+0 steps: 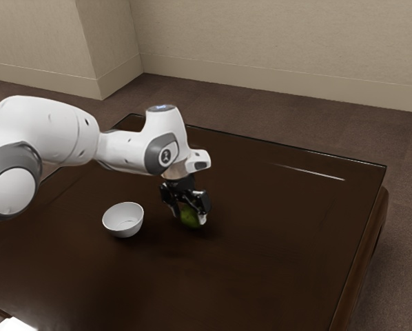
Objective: Place the pear in the bowl.
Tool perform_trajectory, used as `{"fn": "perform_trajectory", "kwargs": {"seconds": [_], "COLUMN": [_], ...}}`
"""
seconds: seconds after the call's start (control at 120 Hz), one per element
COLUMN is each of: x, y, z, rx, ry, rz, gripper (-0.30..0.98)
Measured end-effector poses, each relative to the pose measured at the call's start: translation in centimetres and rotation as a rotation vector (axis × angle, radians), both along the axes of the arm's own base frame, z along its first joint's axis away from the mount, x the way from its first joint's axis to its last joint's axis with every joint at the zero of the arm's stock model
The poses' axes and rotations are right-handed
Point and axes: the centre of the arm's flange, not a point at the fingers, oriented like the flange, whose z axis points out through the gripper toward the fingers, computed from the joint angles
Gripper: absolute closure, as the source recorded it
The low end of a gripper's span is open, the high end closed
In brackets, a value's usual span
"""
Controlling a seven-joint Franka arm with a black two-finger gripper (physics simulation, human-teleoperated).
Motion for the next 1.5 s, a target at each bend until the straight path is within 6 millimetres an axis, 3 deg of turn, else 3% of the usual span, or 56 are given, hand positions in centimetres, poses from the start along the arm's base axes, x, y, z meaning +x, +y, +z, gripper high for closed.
{"fn": "perform_trajectory", "kwargs": {"seconds": [0.25,0.425,0.583,0.7,0.783,0.883,0.967,1.05,1.267,1.367,1.5], "x": [0.3,0.3,0.4,0.4,0.3,-1.1,-4.0,-6.1,-8.1,-8.3,-8.4], "y": [-0.1,-0.4,-0.4,-0.4,0.1,2.4,6.2,9.2,15.2,16.2,16.3], "z": [-0.5,-0.2,0.1,0.9,2.6,5.4,6.9,7.1,7.2,7.1,7.0], "rx": [-0.002,0.001,0.003,0.006,0.013,0.032,0.045,0.05,0.072,0.08,0.075], "ry": [-0.01,-0.019,-0.024,-0.037,-0.06,-0.08,-0.069,-0.048,-0.03,-0.026,-0.022], "rz": [-0.011,-0.023,-0.025,-0.022,-0.014,0.023,0.085,0.141,0.251,0.269,0.274], "gripper": [0.01,0.21,0.29,0.35,0.4,0.45,0.48,0.5,0.51,0.5,0.3]}}
